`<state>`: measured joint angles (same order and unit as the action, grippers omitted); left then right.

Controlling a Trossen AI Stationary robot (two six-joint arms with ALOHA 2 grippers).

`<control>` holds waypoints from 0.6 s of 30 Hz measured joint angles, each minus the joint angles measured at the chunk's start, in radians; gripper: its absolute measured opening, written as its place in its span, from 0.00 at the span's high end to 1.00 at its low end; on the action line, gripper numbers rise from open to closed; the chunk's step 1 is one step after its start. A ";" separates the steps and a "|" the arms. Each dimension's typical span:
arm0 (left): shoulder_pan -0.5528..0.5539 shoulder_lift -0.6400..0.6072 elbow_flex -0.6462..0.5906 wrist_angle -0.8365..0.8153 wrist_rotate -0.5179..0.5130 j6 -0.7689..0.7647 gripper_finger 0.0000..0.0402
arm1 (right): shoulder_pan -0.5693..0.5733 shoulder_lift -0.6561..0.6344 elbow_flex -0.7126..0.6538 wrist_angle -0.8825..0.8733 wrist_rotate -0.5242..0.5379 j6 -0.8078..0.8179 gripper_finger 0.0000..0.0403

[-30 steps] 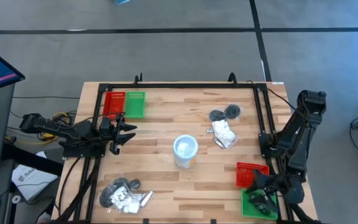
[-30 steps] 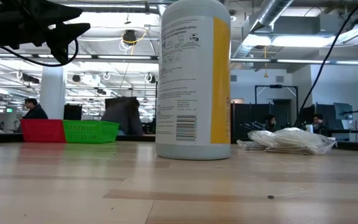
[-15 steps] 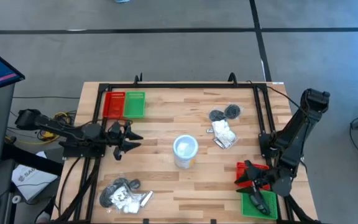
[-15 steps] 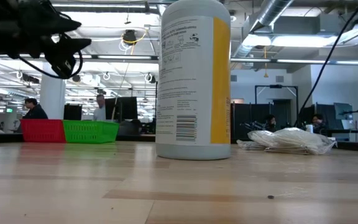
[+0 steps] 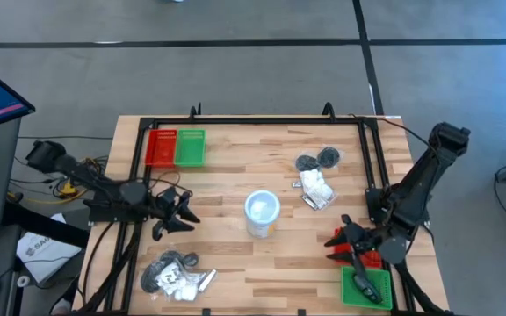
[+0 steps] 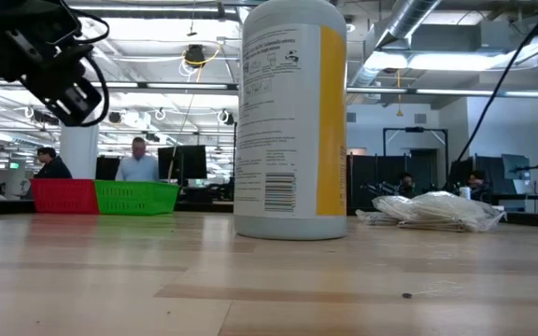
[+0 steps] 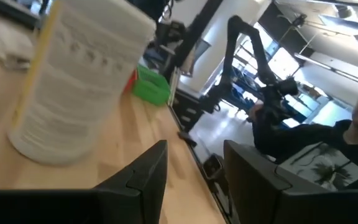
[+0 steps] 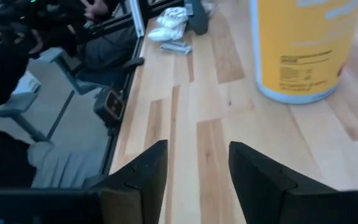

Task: Pick & Place Travel size toiletries
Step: Put the gray deodorant bottle into the bottom green basket

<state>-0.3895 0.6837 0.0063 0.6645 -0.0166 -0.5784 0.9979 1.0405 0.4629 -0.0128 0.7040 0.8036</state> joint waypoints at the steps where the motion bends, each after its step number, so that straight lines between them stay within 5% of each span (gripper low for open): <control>1: -0.022 0.008 0.000 0.000 -0.019 -0.008 0.63 | -0.008 0.000 0.000 -0.002 0.000 -0.001 0.60; 10: -0.217 0.162 0.085 -0.003 -0.189 -0.032 0.68 | -0.049 0.000 0.000 -0.002 0.000 -0.002 0.61; 18: -0.303 0.323 0.166 -0.003 -0.207 -0.135 0.75 | -0.059 0.000 0.000 -0.001 0.000 -0.001 0.61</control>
<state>-0.6923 1.0071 0.1721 0.6614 -0.2233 -0.7134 0.9394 1.0405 0.4629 -0.0138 0.7036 0.8024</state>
